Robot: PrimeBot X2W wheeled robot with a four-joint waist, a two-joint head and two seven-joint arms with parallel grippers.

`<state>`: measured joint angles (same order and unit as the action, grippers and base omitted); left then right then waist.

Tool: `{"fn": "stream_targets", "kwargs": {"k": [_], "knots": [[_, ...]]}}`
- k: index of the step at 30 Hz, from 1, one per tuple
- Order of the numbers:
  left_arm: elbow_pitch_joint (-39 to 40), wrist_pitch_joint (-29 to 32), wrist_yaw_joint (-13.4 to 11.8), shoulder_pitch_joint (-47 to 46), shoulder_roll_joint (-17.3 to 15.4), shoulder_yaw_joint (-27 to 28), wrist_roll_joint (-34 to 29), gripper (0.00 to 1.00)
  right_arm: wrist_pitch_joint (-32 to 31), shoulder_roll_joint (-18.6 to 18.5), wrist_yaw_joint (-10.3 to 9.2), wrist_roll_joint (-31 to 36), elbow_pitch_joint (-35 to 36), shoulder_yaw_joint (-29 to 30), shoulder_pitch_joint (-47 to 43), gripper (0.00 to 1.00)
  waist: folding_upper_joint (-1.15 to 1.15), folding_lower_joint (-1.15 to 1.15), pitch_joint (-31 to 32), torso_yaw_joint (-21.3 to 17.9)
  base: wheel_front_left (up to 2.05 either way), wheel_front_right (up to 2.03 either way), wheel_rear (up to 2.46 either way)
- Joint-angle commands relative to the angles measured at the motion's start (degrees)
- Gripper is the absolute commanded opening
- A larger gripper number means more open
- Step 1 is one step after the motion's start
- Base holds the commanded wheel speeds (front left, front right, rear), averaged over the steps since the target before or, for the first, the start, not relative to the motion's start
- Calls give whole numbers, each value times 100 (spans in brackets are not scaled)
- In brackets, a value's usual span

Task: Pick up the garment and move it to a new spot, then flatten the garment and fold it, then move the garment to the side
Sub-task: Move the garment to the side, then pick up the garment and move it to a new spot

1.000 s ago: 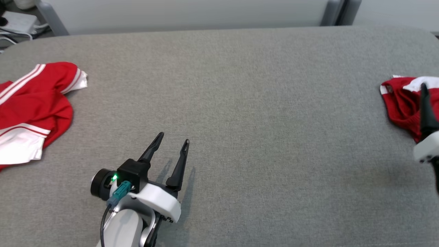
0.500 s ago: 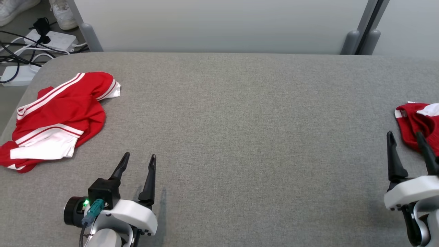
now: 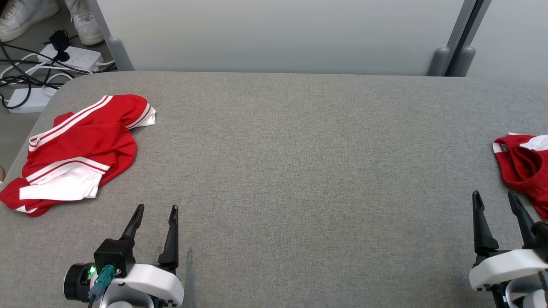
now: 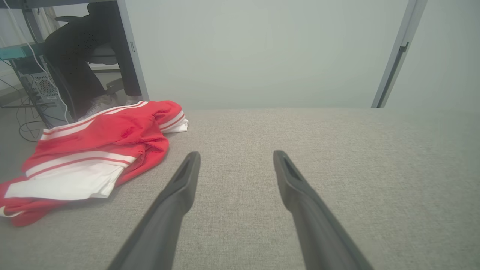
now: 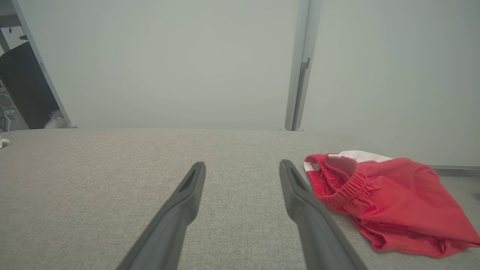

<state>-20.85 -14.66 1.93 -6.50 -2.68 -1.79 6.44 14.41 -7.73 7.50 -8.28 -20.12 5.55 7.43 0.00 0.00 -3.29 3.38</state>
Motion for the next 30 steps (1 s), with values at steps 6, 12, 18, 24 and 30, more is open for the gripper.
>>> {"fn": "stream_targets", "kwargs": {"k": [6, 12, 18, 24, 30], "knots": [[176, -34, 1, -62, -37, 241, -80, 100, 59, 17, -1, 91, 258, -19, 23, 100, 0, 0, -45, 4, 0, 0, 0], [144, -34, 54, -118, -28, 209, -78, 100, 59, 13, -1, 78, 252, -89, 63, 100, 0, 0, -103, 117, 0, 0, 0], [157, -34, 40, -218, -23, 157, -7, 100, 59, -6, -1, 31, 259, -347, 116, 100, 0, 0, -165, 653, 0, 0, 0], [150, -34, -40, -107, -21, 166, 162, 100, 59, -134, -1, -137, 150, -798, 252, 100, 0, 0, -202, 1568, 0, 0, 0], [99, -34, -129, -12, -21, 224, 291, 100, 59, -210, -1, -211, 102, -1074, 348, 100, 0, 0, -328, 2276, 0, 0, 0]]}}
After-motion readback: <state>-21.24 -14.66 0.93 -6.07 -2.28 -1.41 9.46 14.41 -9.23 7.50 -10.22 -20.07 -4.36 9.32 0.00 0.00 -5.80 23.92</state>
